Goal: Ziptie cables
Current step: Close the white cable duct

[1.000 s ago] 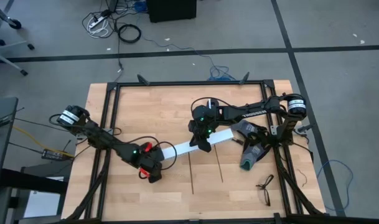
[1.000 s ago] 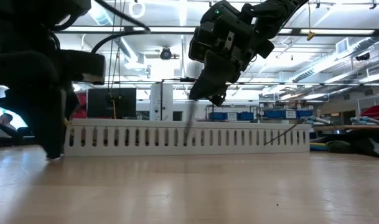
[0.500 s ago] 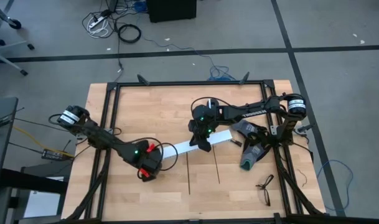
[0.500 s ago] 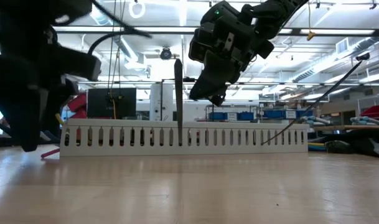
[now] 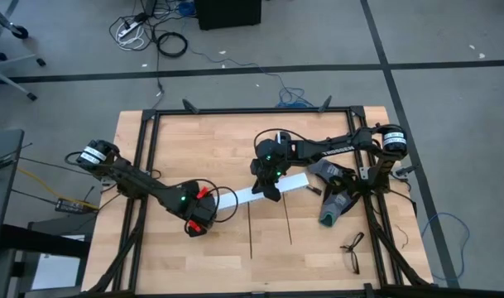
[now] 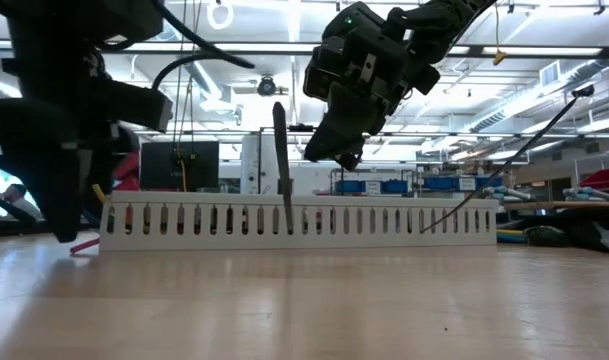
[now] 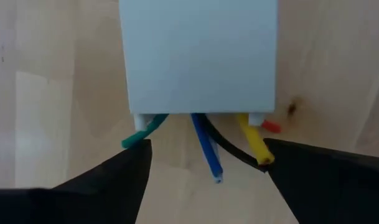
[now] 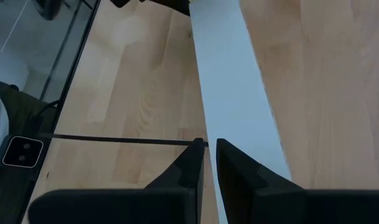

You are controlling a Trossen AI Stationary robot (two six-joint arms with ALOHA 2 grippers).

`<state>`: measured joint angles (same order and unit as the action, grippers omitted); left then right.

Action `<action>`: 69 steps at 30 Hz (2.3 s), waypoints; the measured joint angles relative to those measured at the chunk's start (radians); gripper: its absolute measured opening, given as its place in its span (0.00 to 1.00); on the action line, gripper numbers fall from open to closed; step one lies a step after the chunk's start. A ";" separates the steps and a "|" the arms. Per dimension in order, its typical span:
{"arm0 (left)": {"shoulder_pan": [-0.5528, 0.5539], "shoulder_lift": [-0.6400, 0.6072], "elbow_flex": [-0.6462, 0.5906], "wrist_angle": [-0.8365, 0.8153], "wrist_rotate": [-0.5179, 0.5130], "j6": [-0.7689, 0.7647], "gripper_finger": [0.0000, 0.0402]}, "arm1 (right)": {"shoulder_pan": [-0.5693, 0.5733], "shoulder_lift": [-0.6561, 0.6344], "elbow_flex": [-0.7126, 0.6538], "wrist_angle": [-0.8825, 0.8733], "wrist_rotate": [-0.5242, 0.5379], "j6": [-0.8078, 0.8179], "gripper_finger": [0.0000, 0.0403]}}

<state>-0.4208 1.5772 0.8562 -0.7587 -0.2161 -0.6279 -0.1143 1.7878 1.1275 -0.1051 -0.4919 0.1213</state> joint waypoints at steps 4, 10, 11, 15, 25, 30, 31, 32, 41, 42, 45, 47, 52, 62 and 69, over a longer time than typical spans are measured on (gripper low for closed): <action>0.027 0.000 0.000 0.005 -0.030 -0.006 0.77 | 0.000 0.000 0.000 0.000 0.000 -0.004 0.10; 0.052 0.000 0.000 0.005 -0.058 0.001 0.77 | 0.005 0.000 0.000 0.000 0.026 -0.030 0.02; 0.055 0.000 0.000 0.005 -0.065 0.001 0.76 | 0.005 0.000 0.000 -0.001 0.033 -0.034 0.01; 0.068 0.000 0.000 0.013 -0.077 0.017 0.72 | 0.006 0.000 0.000 -0.001 0.041 -0.036 0.00; 0.069 -0.001 -0.004 0.058 -0.078 0.027 0.62 | 0.010 0.043 -0.013 -0.028 0.082 -0.037 0.00; 0.069 -0.001 -0.011 0.062 -0.078 0.023 0.57 | 0.017 0.075 -0.012 -0.010 0.075 -0.037 0.00; 0.069 -0.001 -0.012 0.062 -0.078 0.023 0.56 | 0.019 0.075 -0.012 -0.008 0.077 -0.038 0.00; 0.069 -0.001 -0.012 0.067 -0.078 0.023 0.56 | 0.021 0.076 -0.012 -0.006 0.080 -0.040 0.00; 0.096 0.000 -0.012 0.106 -0.083 0.015 0.50 | 0.024 0.090 -0.011 0.005 0.067 -0.029 0.00; 0.100 0.000 -0.012 0.108 -0.083 0.015 0.50 | 0.026 0.090 -0.011 0.008 0.068 -0.029 0.00; 0.105 0.000 -0.012 0.109 -0.082 0.015 0.49 | 0.026 0.090 -0.011 0.015 0.068 -0.028 0.00; 0.106 0.000 -0.012 0.109 -0.082 0.015 0.49 | 0.026 0.090 -0.011 0.015 0.068 -0.028 0.00; 0.106 0.000 -0.012 0.109 -0.068 0.016 0.49 | 0.026 0.091 -0.011 0.013 0.069 -0.028 0.00; 0.079 -0.049 -0.011 0.026 0.043 0.023 0.52 | 0.015 0.092 -0.013 -0.001 0.068 -0.029 0.00; 0.074 -0.048 -0.011 0.009 -0.057 0.091 0.60 | 0.015 0.092 -0.013 -0.001 0.068 -0.037 0.00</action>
<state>-0.3470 1.5295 0.8452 -0.7497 -0.2731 -0.5371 -0.0997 1.8793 1.1149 -0.1062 -0.4235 0.0839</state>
